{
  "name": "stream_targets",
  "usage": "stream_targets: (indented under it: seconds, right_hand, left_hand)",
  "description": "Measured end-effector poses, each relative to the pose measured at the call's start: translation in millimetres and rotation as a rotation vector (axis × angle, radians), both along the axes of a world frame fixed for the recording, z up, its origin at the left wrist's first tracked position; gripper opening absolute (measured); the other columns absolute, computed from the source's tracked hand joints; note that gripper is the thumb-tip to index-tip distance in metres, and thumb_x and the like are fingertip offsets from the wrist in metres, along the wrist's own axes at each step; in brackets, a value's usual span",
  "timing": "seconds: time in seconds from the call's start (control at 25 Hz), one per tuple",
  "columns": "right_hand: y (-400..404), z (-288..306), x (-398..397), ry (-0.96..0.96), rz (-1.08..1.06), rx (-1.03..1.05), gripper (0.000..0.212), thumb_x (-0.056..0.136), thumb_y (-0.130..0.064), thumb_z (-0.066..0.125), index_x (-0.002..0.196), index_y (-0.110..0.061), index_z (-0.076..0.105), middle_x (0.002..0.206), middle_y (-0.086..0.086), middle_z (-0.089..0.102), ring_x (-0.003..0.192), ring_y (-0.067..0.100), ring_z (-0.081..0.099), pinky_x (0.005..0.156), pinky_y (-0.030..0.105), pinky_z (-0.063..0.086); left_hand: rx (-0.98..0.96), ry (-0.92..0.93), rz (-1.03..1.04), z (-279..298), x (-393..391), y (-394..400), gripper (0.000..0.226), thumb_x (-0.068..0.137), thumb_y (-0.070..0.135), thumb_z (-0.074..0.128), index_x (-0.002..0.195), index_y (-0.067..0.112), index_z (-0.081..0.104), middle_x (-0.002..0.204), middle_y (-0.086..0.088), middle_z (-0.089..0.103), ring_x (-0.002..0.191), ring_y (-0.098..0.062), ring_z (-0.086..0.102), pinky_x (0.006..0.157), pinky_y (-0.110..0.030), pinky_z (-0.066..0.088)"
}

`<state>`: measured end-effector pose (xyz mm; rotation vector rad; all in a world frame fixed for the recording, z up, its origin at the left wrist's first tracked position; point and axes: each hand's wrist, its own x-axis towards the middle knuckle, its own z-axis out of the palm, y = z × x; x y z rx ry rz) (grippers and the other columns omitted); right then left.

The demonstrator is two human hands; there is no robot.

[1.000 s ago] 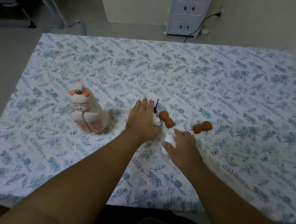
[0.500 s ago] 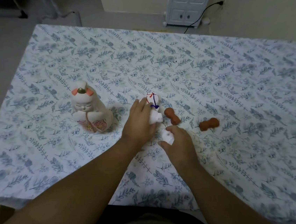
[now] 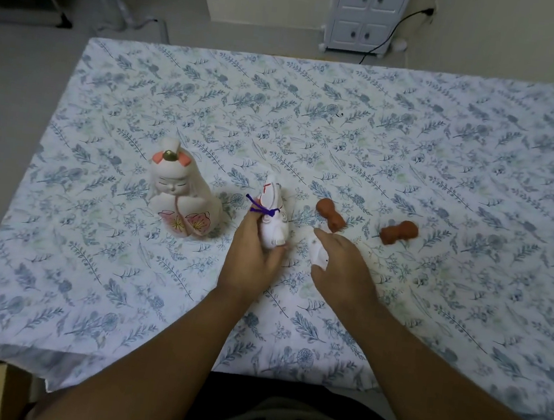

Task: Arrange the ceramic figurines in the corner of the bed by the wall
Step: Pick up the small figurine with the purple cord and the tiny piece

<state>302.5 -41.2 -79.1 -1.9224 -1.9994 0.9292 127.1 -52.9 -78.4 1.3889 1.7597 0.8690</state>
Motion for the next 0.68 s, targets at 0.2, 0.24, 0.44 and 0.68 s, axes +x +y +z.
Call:
stream_targets:
  seconds: [0.2, 0.24, 0.44, 0.68]
  right_hand:
    - [1.1, -3.5, -10.4, 0.042, -0.027, 0.031, 0.067, 0.081, -0.015, 0.081, 0.141, -0.013, 0.052, 0.140, 0.006, 0.056, 0.132, 0.026, 0.048, 0.107, 0.037, 0.042]
    - [-0.1, -3.9, -12.2, 0.046, -0.030, 0.035, 0.067, 0.080, -0.014, 0.081, 0.141, -0.013, 0.053, 0.139, 0.006, 0.056, 0.131, 0.025, 0.048, 0.106, 0.036, 0.042]
    - [-6.5, -4.8, -11.7, 0.048, -0.007, 0.062, 0.068, 0.083, -0.004, 0.072, 0.146, -0.011, 0.047, 0.141, 0.010, 0.052, 0.132, 0.026, 0.047, 0.107, 0.038, 0.045]
    - [-3.0, -5.5, -16.5, 0.028, -0.048, 0.055, 0.068, 0.082, -0.008, 0.077, 0.143, -0.013, 0.049, 0.134, 0.009, 0.055, 0.127, 0.025, 0.051, 0.104, 0.035, 0.044]
  left_hand:
    - [-0.070, -0.022, 0.020, 5.4, -7.1, -8.6, 0.070, 0.087, 0.021, 0.072, 0.146, 0.030, 0.037, 0.134, 0.012, 0.061, 0.120, -0.007, 0.061, 0.097, -0.037, 0.057]
    - [-0.075, -0.010, 0.006, 6.0, -8.4, -9.0, 0.073, 0.086, 0.019, 0.070, 0.150, 0.029, 0.035, 0.138, 0.010, 0.059, 0.124, -0.008, 0.059, 0.101, -0.039, 0.055]
    - [-0.066, 0.001, -0.044, 12.7, -9.1, -6.1, 0.080, 0.083, 0.004, 0.061, 0.154, 0.025, 0.031, 0.140, 0.010, 0.055, 0.124, -0.007, 0.056, 0.106, -0.037, 0.050]
    - [-0.027, 0.055, -0.034, 9.3, -5.1, -4.0, 0.076, 0.080, 0.006, 0.056, 0.150, 0.027, 0.037, 0.135, 0.004, 0.057, 0.126, -0.013, 0.054, 0.105, -0.044, 0.049]
